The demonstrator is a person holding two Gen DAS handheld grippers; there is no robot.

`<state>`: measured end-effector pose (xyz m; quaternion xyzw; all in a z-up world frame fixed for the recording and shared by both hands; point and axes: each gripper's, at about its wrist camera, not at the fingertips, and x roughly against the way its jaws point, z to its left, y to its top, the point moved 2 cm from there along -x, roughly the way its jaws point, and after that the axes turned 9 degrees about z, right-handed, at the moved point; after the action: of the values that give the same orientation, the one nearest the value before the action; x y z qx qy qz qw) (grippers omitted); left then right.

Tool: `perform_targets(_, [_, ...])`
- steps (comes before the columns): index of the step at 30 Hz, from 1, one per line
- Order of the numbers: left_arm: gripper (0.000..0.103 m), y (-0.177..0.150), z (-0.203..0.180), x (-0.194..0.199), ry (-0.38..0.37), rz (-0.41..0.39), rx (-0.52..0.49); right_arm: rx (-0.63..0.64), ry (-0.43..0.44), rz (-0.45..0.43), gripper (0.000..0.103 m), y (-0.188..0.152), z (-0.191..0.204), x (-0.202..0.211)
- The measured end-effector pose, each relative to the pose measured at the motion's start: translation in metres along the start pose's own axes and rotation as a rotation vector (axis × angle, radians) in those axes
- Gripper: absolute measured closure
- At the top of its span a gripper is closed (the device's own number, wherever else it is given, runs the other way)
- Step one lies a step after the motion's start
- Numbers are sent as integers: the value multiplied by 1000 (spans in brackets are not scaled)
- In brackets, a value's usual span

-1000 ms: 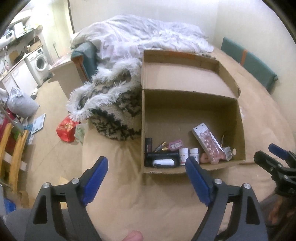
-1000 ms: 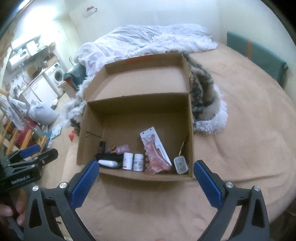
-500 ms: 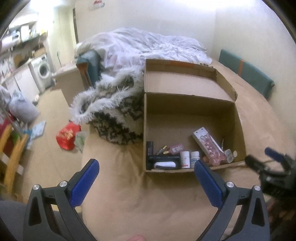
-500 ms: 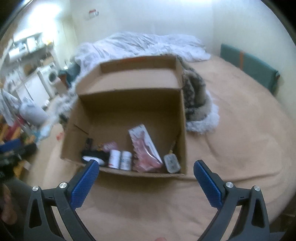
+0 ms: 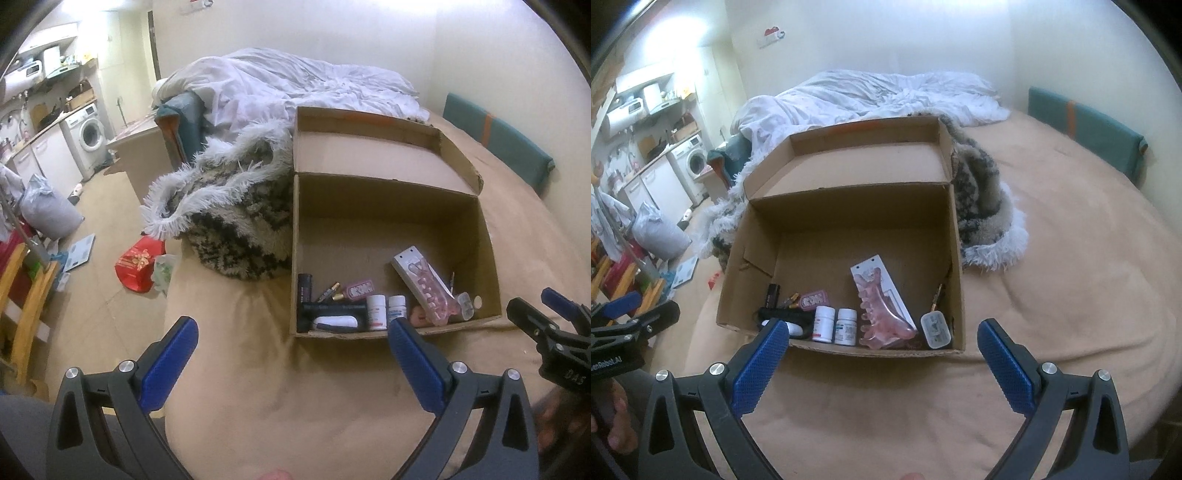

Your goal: Organize rigid objects

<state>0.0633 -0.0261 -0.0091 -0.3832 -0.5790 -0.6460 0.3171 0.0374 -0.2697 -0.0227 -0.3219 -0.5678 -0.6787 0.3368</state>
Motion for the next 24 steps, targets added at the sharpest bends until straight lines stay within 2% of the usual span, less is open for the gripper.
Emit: perform_targets(24, [1, -2, -6, -4, -3, 9, -19, 12, 12, 1, 0, 0, 4, 0])
